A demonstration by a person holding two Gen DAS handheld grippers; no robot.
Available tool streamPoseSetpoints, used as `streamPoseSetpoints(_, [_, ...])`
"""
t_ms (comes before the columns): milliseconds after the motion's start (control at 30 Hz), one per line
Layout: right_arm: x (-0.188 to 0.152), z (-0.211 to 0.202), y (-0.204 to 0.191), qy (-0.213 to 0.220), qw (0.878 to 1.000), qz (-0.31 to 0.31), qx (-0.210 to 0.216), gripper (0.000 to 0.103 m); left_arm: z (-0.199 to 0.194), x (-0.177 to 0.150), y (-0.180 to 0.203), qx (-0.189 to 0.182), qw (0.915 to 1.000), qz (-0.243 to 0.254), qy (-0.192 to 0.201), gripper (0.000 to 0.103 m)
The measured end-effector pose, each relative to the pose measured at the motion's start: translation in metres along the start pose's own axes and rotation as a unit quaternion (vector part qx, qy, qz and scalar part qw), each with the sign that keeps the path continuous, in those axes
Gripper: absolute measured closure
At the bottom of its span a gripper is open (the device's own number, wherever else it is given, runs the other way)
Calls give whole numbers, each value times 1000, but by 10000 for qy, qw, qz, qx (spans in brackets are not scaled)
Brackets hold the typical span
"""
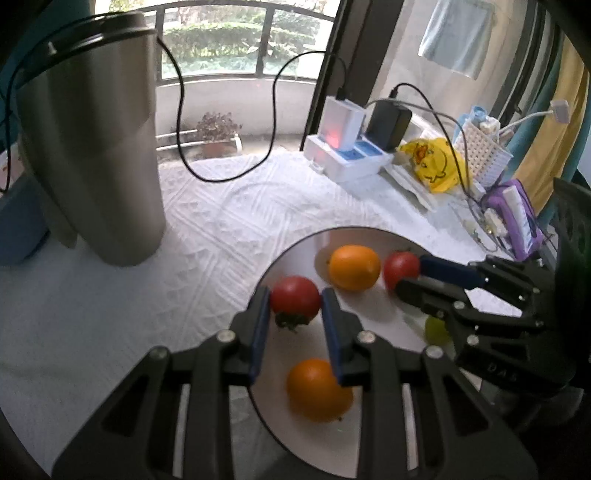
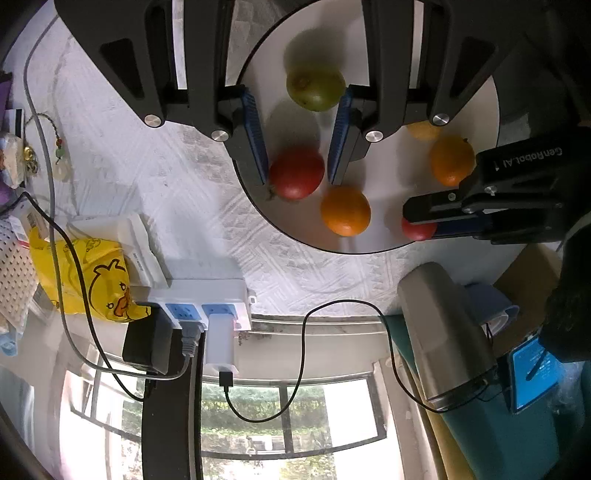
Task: Organize fruits
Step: 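Carry both red tomatoes into the white bowl and open both tools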
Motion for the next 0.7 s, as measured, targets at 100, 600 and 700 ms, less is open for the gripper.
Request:
streamPoseSetpoints(100, [0, 0, 0, 3, 10000, -10, -35, 67, -3, 0, 1, 53, 10000, 16, 38, 73])
streamPoseSetpoints(600, [-2, -44, -11, 266, 9995, -62, -152, 67, -60, -5, 4, 108, 9986, -97, 500, 61])
streamPoseSetpoints(700, [-7, -57, -16, 320, 9993, -79, -160, 67, -74, -12, 7, 113, 9981, -105, 590, 61])
Point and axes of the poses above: each gripper's, at about its wrist camera, not at the fingertips, and z roughly the way its jaws point, y to its right, x to its top, the point moved 5 cm from there along z, roughly the way its jaws point, and after that the axes turned 4 degrees about z, right-handed, at the moved point
